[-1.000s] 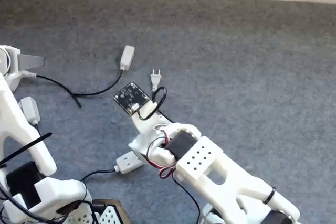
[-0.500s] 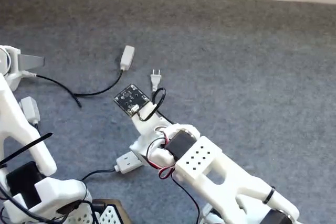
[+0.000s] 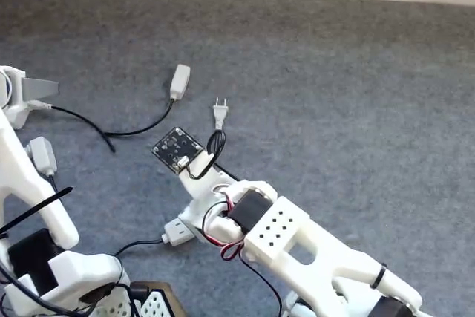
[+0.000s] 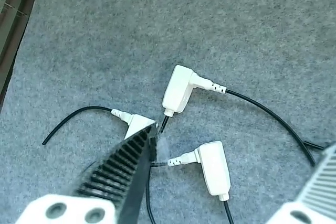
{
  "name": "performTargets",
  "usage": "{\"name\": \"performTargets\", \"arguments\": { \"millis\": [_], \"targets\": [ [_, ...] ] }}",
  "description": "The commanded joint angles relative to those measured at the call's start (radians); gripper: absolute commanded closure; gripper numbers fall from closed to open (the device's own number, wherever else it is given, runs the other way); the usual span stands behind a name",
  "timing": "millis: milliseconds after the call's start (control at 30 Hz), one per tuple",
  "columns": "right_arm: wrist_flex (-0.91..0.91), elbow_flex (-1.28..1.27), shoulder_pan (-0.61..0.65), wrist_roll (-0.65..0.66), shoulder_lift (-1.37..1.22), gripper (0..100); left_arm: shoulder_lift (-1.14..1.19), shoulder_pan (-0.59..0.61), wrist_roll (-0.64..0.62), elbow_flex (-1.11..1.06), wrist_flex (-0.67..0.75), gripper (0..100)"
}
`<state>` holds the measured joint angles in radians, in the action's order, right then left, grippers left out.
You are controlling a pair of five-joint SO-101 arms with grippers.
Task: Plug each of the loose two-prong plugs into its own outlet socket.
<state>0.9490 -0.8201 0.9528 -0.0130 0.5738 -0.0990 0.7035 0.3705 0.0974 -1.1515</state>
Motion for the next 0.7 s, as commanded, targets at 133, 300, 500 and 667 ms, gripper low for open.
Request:
{"name": "performTargets", "arguments": {
  "millis": [133,300,500,667],
  "targets": [
    [0.030,0.008,-0.050,0.021,-0.004,99.4,-0.005,0.004,0.011,0.047,0.003,56],
    [0.035,0.008,-0.048,0.021,0.001,99.4,-0.007,0.004,0.011,0.047,0.003,56],
    [0.082,0.016,-0.048,0.051,-0.002,99.4,-0.007,-0.001,0.011,0.047,0.003,56],
    [0.082,0.016,-0.047,0.054,-0.004,99.4,-0.007,-0.001,0.011,0.047,0.003,56]
  ]
}}
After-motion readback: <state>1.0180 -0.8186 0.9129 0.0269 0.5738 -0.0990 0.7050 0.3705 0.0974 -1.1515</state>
